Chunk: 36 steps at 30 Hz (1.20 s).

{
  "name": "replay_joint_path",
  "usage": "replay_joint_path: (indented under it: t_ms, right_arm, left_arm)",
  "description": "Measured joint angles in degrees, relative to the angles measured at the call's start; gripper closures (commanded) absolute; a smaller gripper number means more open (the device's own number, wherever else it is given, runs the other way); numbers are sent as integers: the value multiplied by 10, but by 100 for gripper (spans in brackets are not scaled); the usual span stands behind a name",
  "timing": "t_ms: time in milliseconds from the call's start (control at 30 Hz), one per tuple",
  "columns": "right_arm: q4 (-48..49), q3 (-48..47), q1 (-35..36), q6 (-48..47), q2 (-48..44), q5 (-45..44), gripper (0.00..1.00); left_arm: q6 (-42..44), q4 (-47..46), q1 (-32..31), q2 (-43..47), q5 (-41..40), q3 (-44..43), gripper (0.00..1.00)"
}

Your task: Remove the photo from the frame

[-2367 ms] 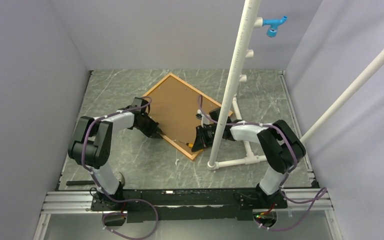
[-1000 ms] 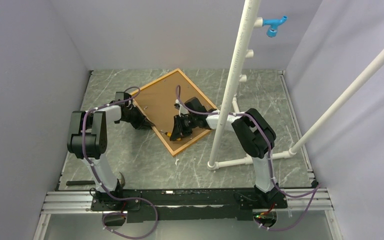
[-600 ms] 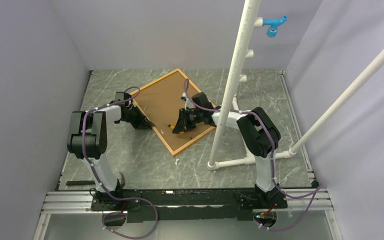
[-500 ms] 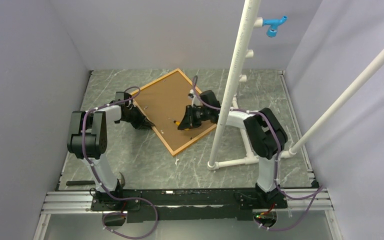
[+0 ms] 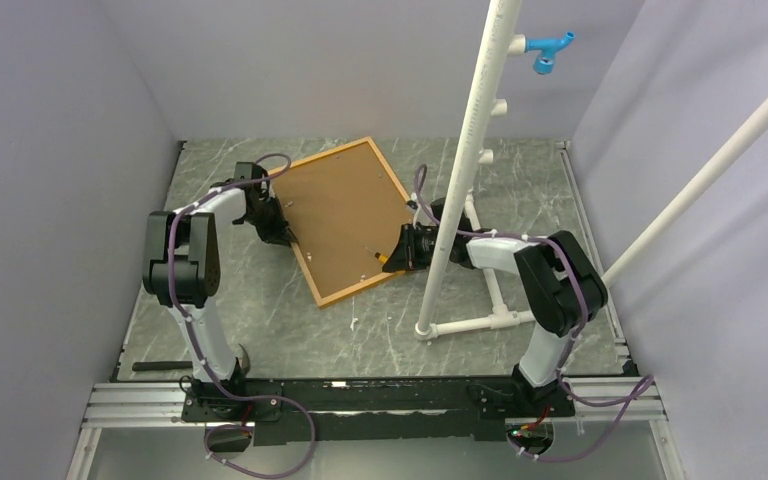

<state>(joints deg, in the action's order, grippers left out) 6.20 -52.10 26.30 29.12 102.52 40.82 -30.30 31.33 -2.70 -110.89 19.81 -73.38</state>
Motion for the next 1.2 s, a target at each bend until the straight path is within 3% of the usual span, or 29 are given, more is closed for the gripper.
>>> replay_joint_path:
  t_ms: [100, 167, 400, 533, 767, 933, 1200]
  right_arm:
    - [-2, 13, 0, -10, -36, -2, 100]
    - [-1, 19, 0, -16, -61, -2, 100]
    - [4, 31, 0, -25, -96, -3, 100]
    - [4, 40, 0, -26, -96, -3, 100]
    - [9, 43, 0, -26, -96, -3, 100]
    - [12, 43, 0, -26, -96, -3, 100]
    - [13, 43, 0, -26, -96, -2, 100]
  left_arm:
    - [41, 7, 2, 0, -27, -10, 65]
    - [62, 9, 2, 5, -40, -8, 50]
    - [67, 10, 2, 114, -77, 37, 36]
    - [17, -9, 2, 225, -75, 95, 36]
    - [-121, -89, -19, 374, -56, 298, 39]
    - [-171, -116, -72, 374, -63, 355, 44]
    - [-174, -161, -104, 319, -93, 354, 66]
